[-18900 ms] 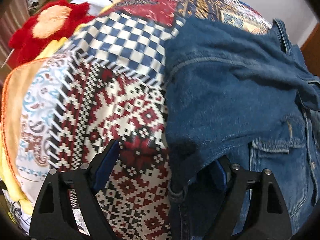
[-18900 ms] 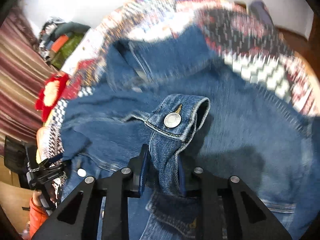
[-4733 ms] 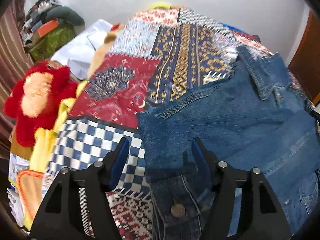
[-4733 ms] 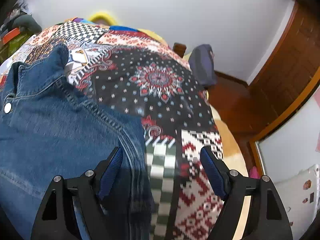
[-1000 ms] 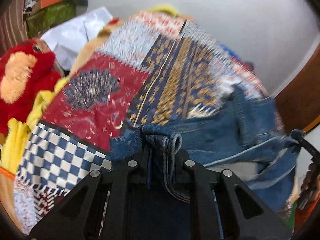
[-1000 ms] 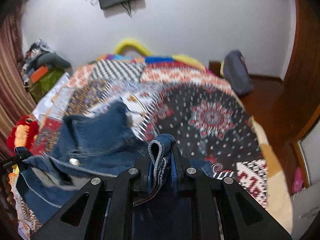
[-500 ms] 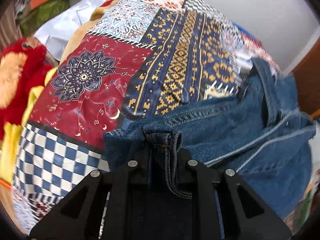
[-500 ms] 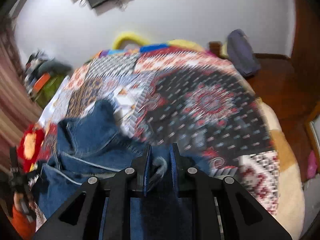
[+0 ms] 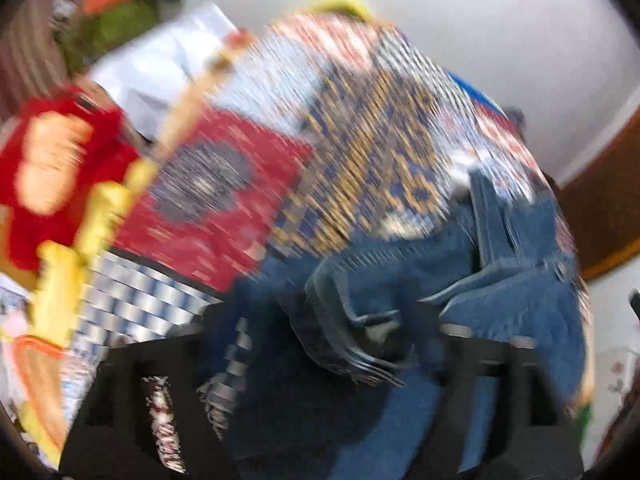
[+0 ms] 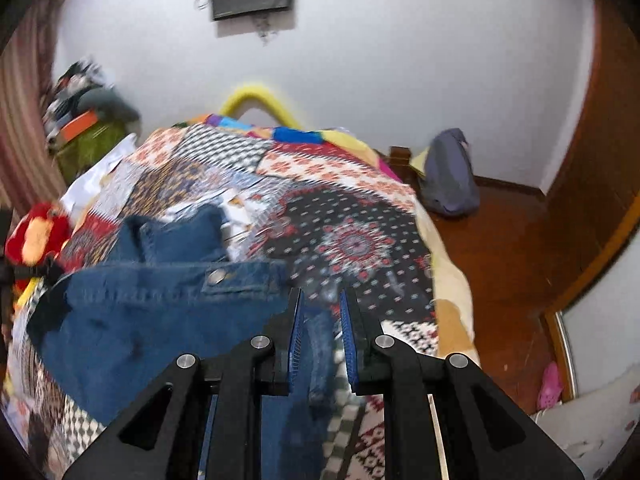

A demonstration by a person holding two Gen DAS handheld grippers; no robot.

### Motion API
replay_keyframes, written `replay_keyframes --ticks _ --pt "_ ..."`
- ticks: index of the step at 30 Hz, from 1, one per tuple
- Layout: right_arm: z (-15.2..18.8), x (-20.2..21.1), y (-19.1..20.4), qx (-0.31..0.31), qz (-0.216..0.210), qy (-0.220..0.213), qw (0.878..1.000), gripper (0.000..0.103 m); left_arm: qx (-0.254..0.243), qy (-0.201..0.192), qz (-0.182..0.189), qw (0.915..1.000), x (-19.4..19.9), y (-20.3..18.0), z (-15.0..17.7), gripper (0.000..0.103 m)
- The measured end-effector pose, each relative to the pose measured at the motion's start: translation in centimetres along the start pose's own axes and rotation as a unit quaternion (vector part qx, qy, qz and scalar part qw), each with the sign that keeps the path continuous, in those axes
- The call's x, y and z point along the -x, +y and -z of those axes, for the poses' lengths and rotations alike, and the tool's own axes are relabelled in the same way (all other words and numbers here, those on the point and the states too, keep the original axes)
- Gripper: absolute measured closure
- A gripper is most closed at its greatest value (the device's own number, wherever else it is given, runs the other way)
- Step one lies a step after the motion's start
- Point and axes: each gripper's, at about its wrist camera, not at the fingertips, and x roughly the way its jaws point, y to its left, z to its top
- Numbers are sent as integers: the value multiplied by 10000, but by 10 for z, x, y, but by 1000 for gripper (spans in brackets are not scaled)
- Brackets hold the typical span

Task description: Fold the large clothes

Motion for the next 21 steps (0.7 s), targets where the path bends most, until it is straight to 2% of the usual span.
replay_keyframes --ticks 2,3,6,10,15,18,21 --pt "5 3 12 155 -65 57 9998 89 -130 -298 -292 9990 16 1 -1 11" --pt "7 4 19 232 -97 71 9997 89 -175 -301 -344 9988 20 2 -1 11" --pt "11 4 37 389 -239 92 9989 89 -344 -263 -229 9988 28 4 5 11" --pt "14 4 62 552 -539 89 9970 89 -808 -76 -94 9967 28 -3 26 10" --pt "21 -12 100 805 -855 252 9928 89 -1445 295 -118 9890 5 -18 55 10" --pt "26 -30 118 914 -975 437 9901 89 -1602 543 -11 9856 -18 -24 63 10" --pt "29 -50 135 923 -1117 650 9873 89 -1702 755 -117 9824 -42 -29 64 10"
